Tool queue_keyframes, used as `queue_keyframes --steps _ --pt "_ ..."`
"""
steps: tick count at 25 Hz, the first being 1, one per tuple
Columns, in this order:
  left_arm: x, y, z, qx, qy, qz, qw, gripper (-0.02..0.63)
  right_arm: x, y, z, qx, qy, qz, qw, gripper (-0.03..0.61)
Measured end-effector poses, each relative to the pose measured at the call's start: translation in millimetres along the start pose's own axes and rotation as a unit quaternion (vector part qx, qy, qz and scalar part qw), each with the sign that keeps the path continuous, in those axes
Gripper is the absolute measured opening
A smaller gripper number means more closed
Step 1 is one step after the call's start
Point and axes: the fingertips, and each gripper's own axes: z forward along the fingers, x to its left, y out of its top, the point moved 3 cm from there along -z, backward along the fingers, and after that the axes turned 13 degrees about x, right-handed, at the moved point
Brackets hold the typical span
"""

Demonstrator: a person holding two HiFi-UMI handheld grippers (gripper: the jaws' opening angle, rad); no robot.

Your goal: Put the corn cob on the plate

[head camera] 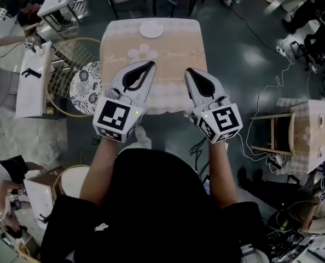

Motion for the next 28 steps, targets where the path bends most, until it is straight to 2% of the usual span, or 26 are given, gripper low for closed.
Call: queue_keyframes --steps 18,28 --pt "65.1 -0.2 45.6 0.001 -0.055 -0.002 0.9985 0.008 -35.2 7.3 52.4 0.024 -0.064 0.025 0.997 0.002" --pt "78.7 -11.7 56.4 -0.002 -0.090 0.004 0.9959 0.008 -37.7 -9.8 56.9 0.043 -0.106 0.038 0.993 0.002"
